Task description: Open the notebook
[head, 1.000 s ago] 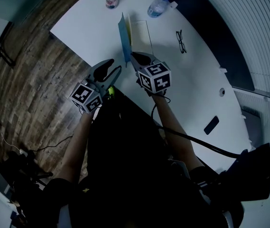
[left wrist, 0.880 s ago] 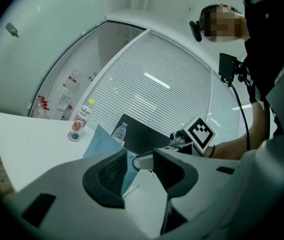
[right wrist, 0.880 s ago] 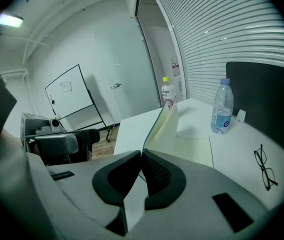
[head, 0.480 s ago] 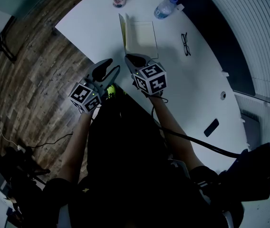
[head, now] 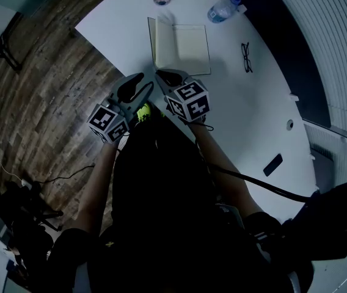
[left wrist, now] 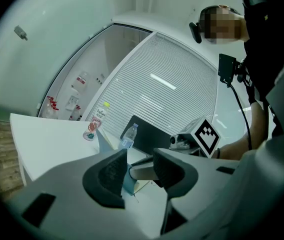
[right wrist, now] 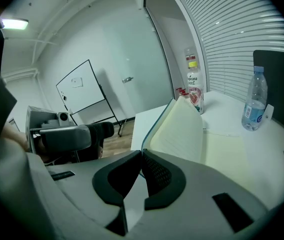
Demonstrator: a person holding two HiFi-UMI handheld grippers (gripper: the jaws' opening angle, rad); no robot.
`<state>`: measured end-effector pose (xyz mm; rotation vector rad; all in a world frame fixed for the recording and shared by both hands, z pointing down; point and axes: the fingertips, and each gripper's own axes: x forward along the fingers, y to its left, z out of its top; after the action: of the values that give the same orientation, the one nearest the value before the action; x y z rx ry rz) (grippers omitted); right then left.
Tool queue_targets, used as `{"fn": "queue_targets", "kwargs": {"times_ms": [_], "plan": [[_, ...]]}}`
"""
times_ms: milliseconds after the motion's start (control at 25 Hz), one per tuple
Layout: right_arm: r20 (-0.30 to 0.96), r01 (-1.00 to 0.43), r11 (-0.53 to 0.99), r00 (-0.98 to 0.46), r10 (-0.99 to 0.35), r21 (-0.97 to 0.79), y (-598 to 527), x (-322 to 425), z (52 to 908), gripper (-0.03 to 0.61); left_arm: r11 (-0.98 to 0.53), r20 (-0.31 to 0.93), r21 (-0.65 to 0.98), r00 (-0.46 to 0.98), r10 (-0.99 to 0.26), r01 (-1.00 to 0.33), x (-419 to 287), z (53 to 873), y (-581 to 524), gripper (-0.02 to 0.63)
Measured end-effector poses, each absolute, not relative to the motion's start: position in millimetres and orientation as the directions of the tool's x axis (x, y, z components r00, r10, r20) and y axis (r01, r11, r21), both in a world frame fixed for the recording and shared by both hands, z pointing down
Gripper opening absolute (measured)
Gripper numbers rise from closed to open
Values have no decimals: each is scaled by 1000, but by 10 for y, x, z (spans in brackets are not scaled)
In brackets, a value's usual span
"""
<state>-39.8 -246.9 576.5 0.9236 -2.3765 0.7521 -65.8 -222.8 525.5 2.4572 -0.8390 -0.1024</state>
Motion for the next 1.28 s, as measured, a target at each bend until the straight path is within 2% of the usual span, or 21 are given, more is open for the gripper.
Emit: {"fn": "queue_targets", "kwargs": {"times_ms": [1280], "plan": [[655,-685,602,-681,-328,-411,-2419,-910,6452,41,-606,139,557,783,-607,-568,-1071,5559,-2393,144]]}}
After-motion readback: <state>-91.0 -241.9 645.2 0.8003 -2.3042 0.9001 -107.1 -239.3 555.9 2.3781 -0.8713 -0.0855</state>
